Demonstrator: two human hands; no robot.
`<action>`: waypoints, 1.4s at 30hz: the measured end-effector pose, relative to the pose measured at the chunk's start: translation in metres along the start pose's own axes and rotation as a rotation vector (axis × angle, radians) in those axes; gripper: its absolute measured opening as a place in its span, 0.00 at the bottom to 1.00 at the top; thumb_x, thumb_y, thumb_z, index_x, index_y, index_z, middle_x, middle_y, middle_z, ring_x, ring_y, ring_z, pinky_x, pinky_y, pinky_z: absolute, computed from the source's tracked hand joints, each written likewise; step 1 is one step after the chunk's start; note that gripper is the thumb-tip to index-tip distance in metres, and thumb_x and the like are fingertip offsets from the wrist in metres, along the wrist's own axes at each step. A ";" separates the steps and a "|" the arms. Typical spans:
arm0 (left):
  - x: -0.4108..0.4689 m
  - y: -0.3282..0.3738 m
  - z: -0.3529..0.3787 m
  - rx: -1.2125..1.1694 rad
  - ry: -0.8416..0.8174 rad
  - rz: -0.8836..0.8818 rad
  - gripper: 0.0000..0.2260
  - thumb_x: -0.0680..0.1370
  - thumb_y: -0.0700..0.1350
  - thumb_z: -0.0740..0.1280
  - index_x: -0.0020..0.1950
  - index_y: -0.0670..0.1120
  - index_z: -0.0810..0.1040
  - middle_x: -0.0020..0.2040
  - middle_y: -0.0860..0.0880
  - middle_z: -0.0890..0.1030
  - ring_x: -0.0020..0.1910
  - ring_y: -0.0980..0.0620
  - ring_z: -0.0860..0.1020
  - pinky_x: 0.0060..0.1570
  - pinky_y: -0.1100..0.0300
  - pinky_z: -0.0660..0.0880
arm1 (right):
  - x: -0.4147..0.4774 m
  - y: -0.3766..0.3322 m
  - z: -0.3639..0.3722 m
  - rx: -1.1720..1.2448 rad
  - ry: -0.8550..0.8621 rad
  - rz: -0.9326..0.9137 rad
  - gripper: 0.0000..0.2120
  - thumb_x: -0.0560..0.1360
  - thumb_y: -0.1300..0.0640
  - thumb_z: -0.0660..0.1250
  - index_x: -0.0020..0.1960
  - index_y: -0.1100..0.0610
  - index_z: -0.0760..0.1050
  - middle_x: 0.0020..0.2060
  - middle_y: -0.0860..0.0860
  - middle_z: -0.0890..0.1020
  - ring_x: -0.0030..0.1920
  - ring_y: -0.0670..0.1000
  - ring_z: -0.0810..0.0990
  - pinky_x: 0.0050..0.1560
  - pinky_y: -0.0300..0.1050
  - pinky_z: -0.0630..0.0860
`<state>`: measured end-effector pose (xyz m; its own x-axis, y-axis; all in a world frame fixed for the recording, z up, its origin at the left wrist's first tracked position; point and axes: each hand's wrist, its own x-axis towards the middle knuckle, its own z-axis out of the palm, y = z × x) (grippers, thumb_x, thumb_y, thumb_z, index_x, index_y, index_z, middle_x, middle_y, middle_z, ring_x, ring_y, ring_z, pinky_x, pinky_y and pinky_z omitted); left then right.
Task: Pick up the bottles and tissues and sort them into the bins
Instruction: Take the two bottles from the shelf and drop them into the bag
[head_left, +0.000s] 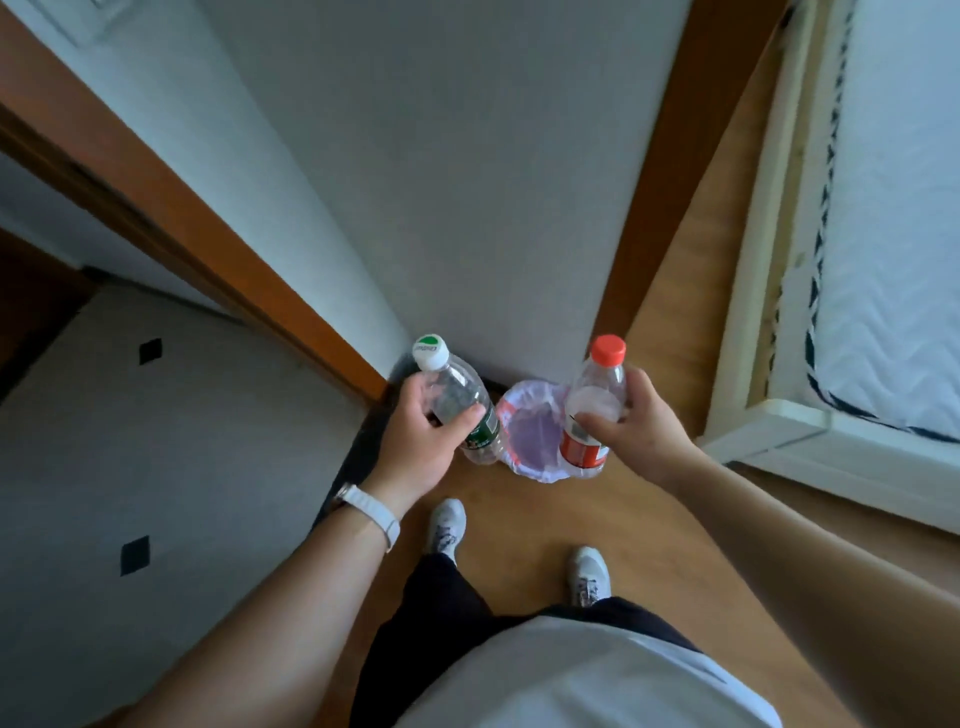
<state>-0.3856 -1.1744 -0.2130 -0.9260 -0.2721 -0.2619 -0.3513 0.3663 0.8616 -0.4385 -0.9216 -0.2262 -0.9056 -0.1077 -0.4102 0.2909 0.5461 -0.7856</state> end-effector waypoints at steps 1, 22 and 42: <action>0.014 -0.004 0.000 0.002 -0.047 0.008 0.22 0.73 0.50 0.75 0.62 0.56 0.69 0.57 0.60 0.78 0.55 0.69 0.75 0.57 0.66 0.72 | 0.002 0.002 0.003 0.010 0.029 0.030 0.23 0.68 0.51 0.74 0.58 0.46 0.66 0.46 0.43 0.78 0.45 0.46 0.79 0.45 0.48 0.78; 0.239 -0.145 0.051 0.204 -0.591 0.054 0.27 0.68 0.59 0.76 0.62 0.54 0.69 0.56 0.57 0.80 0.55 0.58 0.79 0.58 0.50 0.77 | 0.117 0.062 0.140 0.115 0.335 0.394 0.31 0.66 0.46 0.75 0.66 0.45 0.65 0.54 0.42 0.77 0.52 0.45 0.78 0.52 0.50 0.79; 0.343 -0.442 0.286 0.420 -0.616 0.002 0.32 0.65 0.60 0.76 0.64 0.51 0.70 0.58 0.54 0.78 0.56 0.54 0.78 0.58 0.55 0.76 | 0.297 0.384 0.300 0.113 0.425 0.485 0.28 0.68 0.45 0.74 0.63 0.51 0.68 0.50 0.42 0.78 0.48 0.41 0.78 0.43 0.36 0.73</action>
<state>-0.5869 -1.1753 -0.8080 -0.7934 0.2314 -0.5630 -0.2584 0.7094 0.6558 -0.5031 -0.9936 -0.7887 -0.7000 0.4789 -0.5298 0.7066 0.3567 -0.6112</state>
